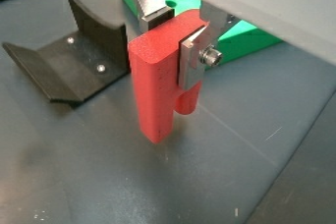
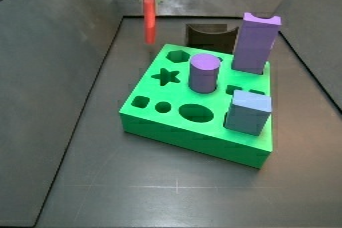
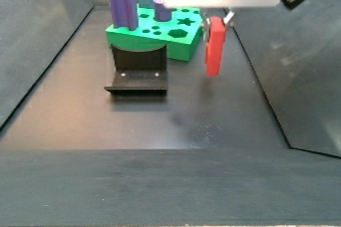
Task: Pick up the square-circle object. Move up. Rotate the square-circle object. Move to above the board. Insert the square-circle object.
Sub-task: Rotate the square-circle object.
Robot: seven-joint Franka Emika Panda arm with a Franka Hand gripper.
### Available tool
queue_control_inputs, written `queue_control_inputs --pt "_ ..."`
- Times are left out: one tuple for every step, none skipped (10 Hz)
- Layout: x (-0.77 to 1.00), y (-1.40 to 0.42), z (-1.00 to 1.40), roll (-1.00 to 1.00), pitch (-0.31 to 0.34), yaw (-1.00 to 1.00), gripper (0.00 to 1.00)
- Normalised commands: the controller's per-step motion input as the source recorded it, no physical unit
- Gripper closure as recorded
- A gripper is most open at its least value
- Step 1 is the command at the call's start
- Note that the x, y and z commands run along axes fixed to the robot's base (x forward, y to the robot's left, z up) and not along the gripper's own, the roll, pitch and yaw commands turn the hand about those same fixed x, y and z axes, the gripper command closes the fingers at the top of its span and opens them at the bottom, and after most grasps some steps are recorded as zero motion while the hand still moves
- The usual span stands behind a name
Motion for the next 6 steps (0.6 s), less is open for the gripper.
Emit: queue_control_inputs --pt "0.03 0.01 -0.71 -0.19 -0.076 -0.02 1.00" --pt "0.03 0.01 -0.59 -0.20 -0.077 -0.02 1.00" --pt "0.03 0.01 -0.43 -0.22 -0.075 -0.02 1.00" --pt "0.03 0.01 -0.35 -0.22 -0.074 -0.02 1.00" --pt "0.02 0.01 -0.25 -0.23 -0.060 -0.02 1.00" --pt "0.02 0.01 -0.25 -0.23 -0.060 -0.02 1.00"
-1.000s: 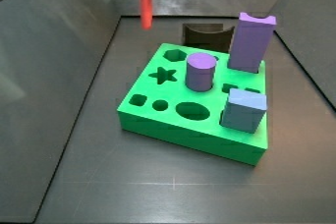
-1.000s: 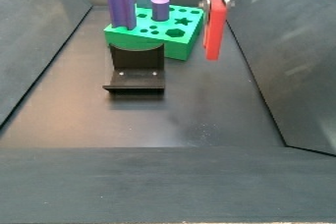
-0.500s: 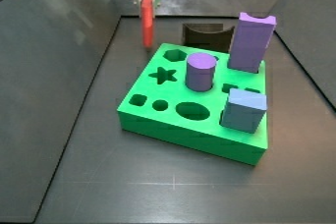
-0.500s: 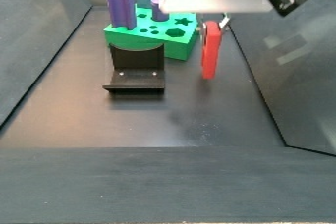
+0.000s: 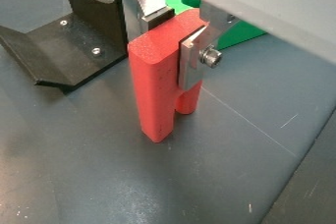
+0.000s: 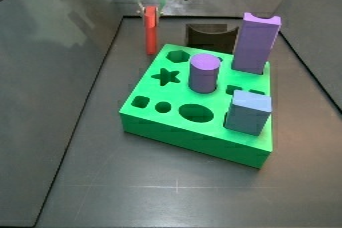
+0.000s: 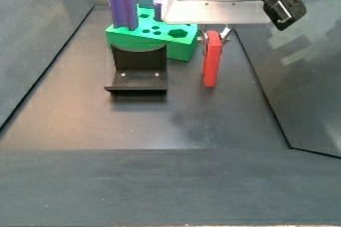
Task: Pick up the square-circle object. Move up. Rotate the square-circle object. Move to above the board. Insert the square-circle object.
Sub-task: Rotate the square-circle object.
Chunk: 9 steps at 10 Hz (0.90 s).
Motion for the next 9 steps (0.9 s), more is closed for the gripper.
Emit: queue_control_inputs --pt "0.00 0.00 0.00 -0.03 -0.060 -0.02 0.00" --pt "0.00 0.00 1.00 -0.03 -0.059 -0.02 0.00" --pt "-0.02 0.00 1.00 -0.03 -0.043 -0.02 0.00" --pt "-0.04 0.01 0.94 -0.02 -0.009 -0.02 0.00" --pt "-0.03 0.01 0.80 -0.01 0.011 -0.03 0.00" --pt "-0.02 0.02 0.58 0.01 0.034 -0.03 0.00" --pt "-0.02 0.02 0.41 0.03 0.042 -0.03 0.00" --pt "-0.01 0.02 0.18 0.04 0.049 -0.02 0.00" --pt "0.00 0.08 0.00 0.01 0.008 -1.00 0.00"
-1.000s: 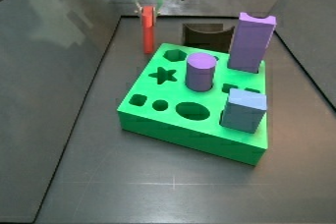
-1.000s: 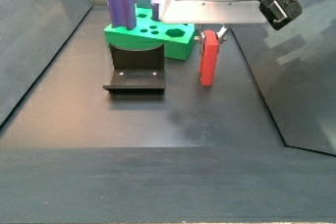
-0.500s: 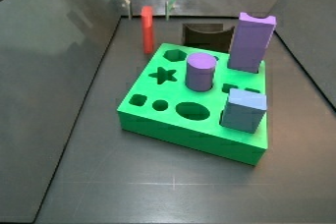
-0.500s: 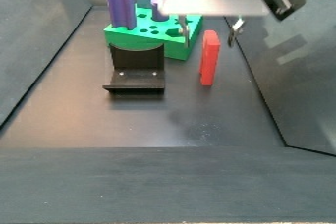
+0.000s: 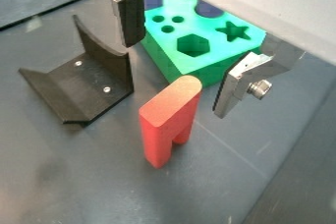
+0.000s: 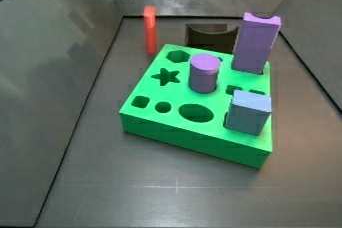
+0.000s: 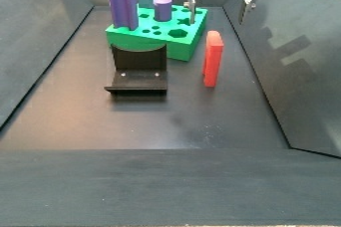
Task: Pick up the square-circle object. Move up. Rotate the square-circle object. Move to above the board. Insert the square-circle object.
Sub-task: Rotate the square-circle object.
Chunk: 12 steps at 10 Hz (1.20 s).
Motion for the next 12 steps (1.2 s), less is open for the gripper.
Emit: queue_control_inputs --pt "0.02 0.08 -0.07 0.01 0.006 -1.00 0.00" --pt "0.03 0.06 -0.04 0.00 0.004 -1.00 0.00" --pt "0.03 0.04 -0.03 0.00 0.003 -1.00 0.00" --pt "0.03 0.04 -0.03 0.00 0.003 -1.00 0.00" --pt "0.03 0.04 -0.03 0.00 0.004 -1.00 0.00" --pt "0.03 0.03 -0.03 0.00 0.004 -1.00 0.00" --pt "0.03 0.03 -0.03 0.00 0.004 -1.00 0.00" --pt "0.03 0.03 -0.03 0.00 0.004 -1.00 0.00" --pt "0.03 0.03 -0.02 0.00 0.004 -1.00 0.00" --pt "0.03 0.03 -0.02 0.00 0.004 -1.00 0.00" --pt "0.03 0.03 -0.02 0.00 0.005 -1.00 0.00" --pt "0.03 0.03 -0.02 0.00 0.005 -1.00 0.00"
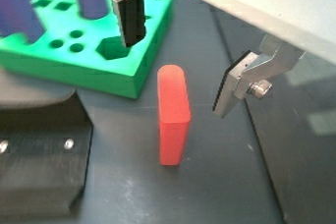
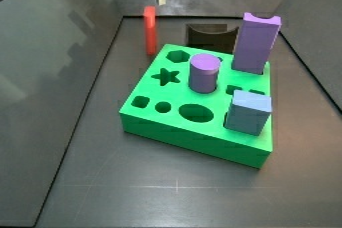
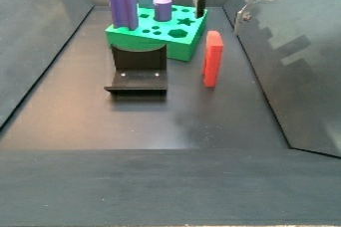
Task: Pick up the square-circle object. Move up. Rotate the square-circle object. Move to above the board. Insert the square-circle object.
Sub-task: Rotate the square-circle object.
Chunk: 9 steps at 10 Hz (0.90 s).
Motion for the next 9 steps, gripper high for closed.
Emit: queue_control_inputs --pt "0.03 0.03 -0.02 0.00 0.005 -1.00 0.00" --pt "0.03 0.03 -0.02 0.00 0.006 -1.00 0.00" --pt "0.03 0.03 -0.02 0.00 0.007 -1.00 0.00" --pt "0.03 0.03 -0.02 0.00 0.008 -1.00 0.00" --pt "0.03 0.03 -0.02 0.01 0.009 -1.00 0.00" --pt "0.03 0.03 -0.02 0.01 0.010 -1.00 0.00" --pt "0.03 0.03 -0.02 0.01 0.012 -1.00 0.00" --pt "0.03 0.03 -0.02 0.01 0.015 -0.98 0.00" --pt "0.03 0.03 -0.02 0.01 0.015 -0.75 0.00"
